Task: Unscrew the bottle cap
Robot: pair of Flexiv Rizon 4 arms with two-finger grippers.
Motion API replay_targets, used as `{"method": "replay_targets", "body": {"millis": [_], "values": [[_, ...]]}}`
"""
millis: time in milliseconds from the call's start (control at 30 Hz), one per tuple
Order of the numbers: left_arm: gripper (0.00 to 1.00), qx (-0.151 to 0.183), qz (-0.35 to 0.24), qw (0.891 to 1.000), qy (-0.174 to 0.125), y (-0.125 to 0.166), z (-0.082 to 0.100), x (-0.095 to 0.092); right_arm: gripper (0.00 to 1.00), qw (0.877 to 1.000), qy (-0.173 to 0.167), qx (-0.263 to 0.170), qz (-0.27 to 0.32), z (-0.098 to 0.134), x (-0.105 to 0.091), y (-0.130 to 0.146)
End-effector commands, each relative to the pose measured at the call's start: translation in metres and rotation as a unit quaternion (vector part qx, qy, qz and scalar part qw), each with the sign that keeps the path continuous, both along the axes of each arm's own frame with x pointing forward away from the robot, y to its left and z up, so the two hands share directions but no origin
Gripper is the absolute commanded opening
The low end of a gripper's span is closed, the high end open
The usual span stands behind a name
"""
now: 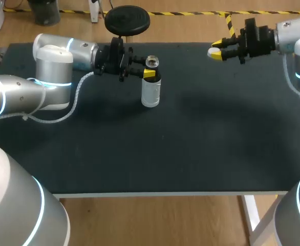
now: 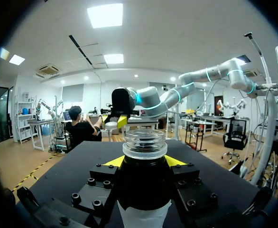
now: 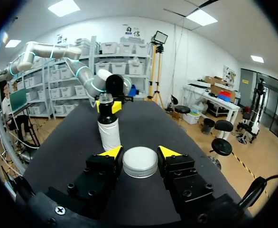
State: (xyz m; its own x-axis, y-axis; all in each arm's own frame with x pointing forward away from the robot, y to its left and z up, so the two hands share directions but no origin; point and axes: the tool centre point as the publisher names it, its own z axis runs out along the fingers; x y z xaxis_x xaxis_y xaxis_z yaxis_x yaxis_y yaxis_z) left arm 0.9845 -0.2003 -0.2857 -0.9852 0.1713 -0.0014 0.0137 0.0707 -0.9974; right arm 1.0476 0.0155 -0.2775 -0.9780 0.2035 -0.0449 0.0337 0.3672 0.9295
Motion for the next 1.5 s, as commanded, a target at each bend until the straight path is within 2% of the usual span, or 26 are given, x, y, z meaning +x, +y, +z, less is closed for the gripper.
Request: {"method": "replay_targets", "body": {"millis": [33, 433, 767, 833, 1300, 1500], "values": [[0.00, 0.000, 0.000, 1.000, 0.000, 0.000, 0.000, 0.000, 0.00, 1.000, -0.003, -0.001, -0.024, -0.015, 0.002, 0.008], [0.00, 0.000, 0.000, 1.000, 0.000, 0.000, 0.000, 0.000, 0.00, 0.998, 0.020, 0.021, -0.058, -0.059, 0.005, 0.013], [0.00, 0.000, 0.000, 1.000, 0.000, 0.000, 0.000, 0.000, 0.00, 0.995, 0.048, -0.015, -0.082, -0.088, 0.003, 0.014], [0.00, 0.000, 0.000, 1.000, 0.000, 0.000, 0.000, 0.000, 0.00, 0.995, 0.044, -0.022, -0.089, -0.093, 0.002, 0.014], [0.00, 0.000, 0.000, 1.000, 0.000, 0.000, 0.000, 0.000, 0.00, 0.992, 0.085, -0.028, -0.093, -0.128, -0.003, 0.018], [0.00, 0.000, 0.000, 1.000, 0.000, 0.000, 0.000, 0.000, 0.00, 0.989, 0.097, -0.044, -0.105, -0.138, -0.005, 0.017]]}}
